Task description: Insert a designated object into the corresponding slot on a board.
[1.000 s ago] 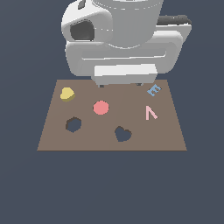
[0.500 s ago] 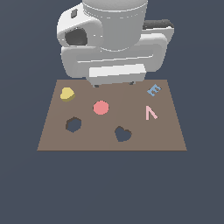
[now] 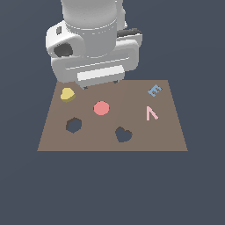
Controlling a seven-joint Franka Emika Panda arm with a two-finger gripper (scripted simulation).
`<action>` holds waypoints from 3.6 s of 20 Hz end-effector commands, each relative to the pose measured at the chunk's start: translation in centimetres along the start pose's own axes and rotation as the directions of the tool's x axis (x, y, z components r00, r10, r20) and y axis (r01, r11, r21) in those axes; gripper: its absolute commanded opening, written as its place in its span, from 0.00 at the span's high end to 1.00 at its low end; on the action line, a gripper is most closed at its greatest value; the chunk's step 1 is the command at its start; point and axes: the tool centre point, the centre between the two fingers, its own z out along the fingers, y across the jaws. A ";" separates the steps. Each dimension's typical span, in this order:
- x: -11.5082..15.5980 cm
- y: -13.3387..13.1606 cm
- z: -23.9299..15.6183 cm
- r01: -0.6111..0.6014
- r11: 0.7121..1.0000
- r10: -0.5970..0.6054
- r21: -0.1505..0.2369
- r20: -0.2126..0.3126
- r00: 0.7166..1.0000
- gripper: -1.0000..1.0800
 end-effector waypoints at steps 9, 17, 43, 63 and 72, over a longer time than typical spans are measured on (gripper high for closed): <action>-4.6 5.9 4.6 0.214 0.977 -0.214 0.005 0.012 0.977 0.04; -6.6 9.9 7.3 0.336 0.942 -0.336 0.008 0.019 0.942 0.04; -7.6 13.3 11.3 0.426 0.905 -0.426 0.011 0.024 0.904 0.04; -7.6 13.2 11.0 0.421 0.907 -0.421 0.011 0.024 0.907 1.00; -7.8 11.9 11.0 0.345 0.938 -0.345 0.009 0.025 0.938 1.00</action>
